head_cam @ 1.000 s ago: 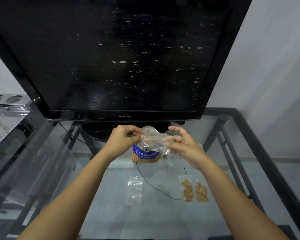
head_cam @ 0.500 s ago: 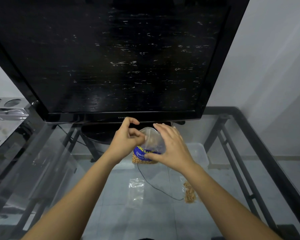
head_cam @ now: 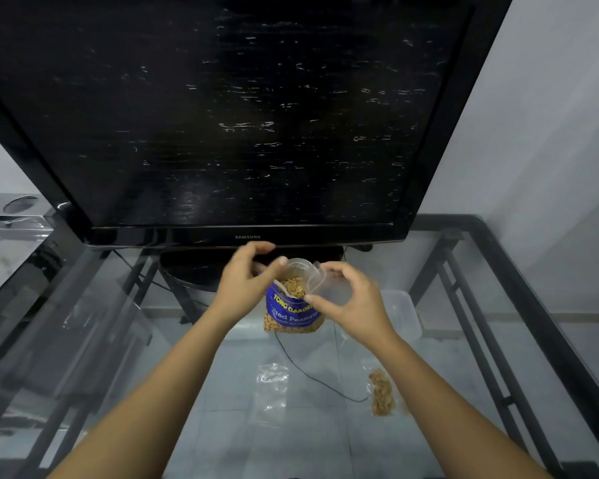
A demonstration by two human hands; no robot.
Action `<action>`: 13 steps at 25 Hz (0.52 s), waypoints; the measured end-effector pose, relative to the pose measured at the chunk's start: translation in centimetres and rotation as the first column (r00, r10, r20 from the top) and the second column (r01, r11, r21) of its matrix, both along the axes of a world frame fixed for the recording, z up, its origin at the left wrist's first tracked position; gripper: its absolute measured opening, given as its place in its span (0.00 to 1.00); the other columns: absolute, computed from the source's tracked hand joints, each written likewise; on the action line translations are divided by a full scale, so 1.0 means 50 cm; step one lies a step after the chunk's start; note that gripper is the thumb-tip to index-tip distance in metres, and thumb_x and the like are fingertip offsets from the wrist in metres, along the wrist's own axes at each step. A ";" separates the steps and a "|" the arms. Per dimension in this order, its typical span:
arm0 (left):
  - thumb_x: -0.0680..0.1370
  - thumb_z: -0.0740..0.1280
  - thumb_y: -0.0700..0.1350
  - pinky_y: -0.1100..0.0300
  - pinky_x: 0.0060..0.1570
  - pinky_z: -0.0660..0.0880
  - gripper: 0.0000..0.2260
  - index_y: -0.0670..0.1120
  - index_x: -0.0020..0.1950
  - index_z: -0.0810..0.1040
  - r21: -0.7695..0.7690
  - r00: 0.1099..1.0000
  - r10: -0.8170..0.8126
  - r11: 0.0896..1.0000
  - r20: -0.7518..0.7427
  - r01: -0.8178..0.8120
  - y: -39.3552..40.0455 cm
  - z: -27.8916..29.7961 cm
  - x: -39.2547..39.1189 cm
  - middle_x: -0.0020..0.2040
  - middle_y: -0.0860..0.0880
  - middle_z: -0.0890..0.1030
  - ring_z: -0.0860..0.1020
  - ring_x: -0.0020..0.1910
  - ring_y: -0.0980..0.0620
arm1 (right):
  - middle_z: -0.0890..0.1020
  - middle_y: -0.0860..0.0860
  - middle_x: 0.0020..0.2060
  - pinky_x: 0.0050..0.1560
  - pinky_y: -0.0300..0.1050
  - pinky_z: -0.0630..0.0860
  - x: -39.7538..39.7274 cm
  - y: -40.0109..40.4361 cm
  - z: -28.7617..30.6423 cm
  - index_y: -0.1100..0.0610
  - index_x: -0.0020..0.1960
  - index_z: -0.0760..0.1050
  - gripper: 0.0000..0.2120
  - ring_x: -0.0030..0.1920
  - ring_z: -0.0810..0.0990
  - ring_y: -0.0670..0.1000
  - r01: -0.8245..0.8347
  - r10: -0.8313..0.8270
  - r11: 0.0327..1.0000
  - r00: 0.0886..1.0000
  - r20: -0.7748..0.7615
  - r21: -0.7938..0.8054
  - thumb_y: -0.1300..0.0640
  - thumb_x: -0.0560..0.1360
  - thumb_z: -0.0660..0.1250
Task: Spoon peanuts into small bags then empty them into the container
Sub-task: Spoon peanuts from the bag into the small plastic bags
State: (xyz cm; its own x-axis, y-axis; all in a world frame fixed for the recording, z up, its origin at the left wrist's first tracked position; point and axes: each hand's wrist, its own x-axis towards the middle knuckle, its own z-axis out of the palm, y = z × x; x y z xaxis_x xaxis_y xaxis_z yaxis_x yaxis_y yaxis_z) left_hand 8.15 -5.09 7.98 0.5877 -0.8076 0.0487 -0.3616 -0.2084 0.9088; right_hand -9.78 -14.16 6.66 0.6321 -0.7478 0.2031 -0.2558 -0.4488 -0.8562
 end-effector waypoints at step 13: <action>0.78 0.64 0.45 0.65 0.38 0.74 0.07 0.44 0.49 0.80 0.220 0.982 -0.120 0.972 0.147 0.086 -0.068 -0.047 0.016 0.41 0.47 0.82 0.80 0.42 0.52 | 0.78 0.42 0.52 0.46 0.28 0.70 0.016 -0.043 -0.074 0.46 0.54 0.72 0.19 0.56 0.75 0.40 0.001 0.035 0.968 0.990 -0.139 0.252 0.47 0.66 0.74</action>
